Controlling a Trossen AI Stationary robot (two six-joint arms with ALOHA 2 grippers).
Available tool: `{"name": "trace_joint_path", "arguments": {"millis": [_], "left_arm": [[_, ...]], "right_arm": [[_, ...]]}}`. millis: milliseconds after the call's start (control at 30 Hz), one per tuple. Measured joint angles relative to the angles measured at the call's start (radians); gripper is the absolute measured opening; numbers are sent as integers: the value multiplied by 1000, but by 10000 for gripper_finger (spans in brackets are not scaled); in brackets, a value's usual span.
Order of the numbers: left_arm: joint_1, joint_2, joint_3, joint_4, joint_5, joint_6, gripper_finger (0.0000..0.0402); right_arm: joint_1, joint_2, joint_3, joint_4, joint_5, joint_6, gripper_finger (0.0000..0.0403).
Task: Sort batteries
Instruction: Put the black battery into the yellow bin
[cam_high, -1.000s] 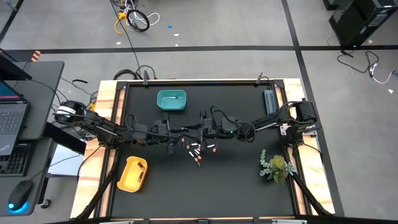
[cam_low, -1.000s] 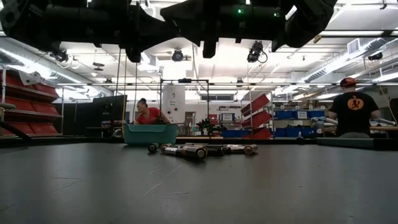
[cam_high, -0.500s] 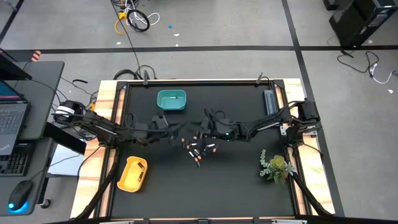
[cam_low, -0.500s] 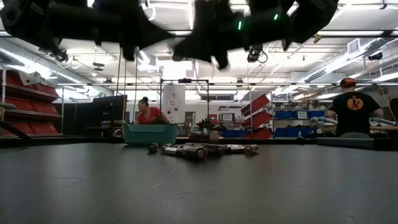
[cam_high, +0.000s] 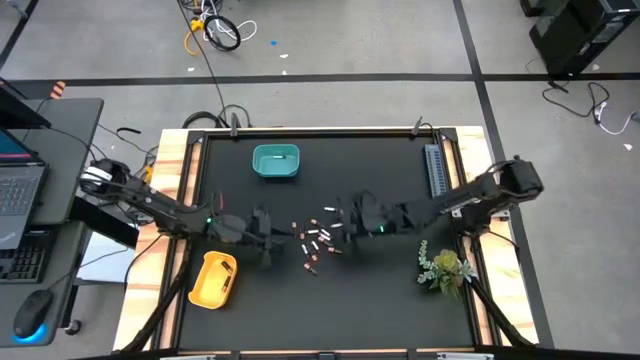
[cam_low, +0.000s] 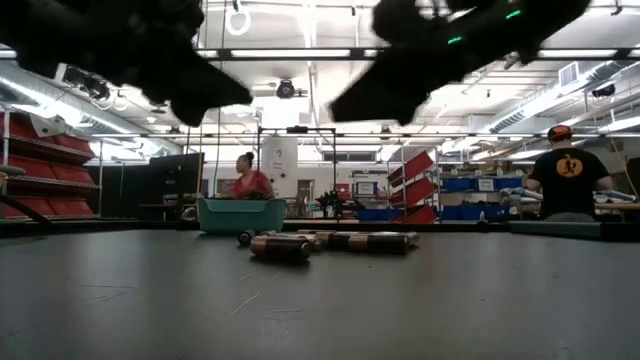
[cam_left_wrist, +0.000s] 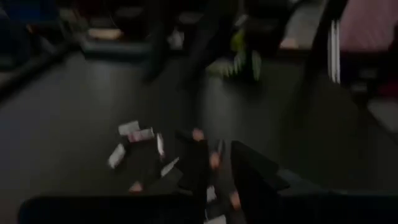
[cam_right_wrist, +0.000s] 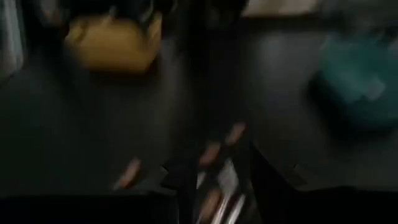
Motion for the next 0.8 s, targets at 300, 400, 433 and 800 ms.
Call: {"name": "trace_joint_path", "arguments": {"millis": [300, 400, 433, 800], "left_arm": [[-120, 81, 20, -118, -18, -74, 181], [-150, 158, 64, -171, 15, -78, 183], [-164, 189, 81, -168, 19, -74, 182], [-184, 397, 249, -164, 59, 59, 183]], "right_arm": [[294, 81, -3, -193, 291, 245, 127], [328, 122, -3, -117, 320, 263, 127], [335, 137, -3, -96, 328, 264, 127], [373, 205, -4, -33, 405, 348, 127]]}}
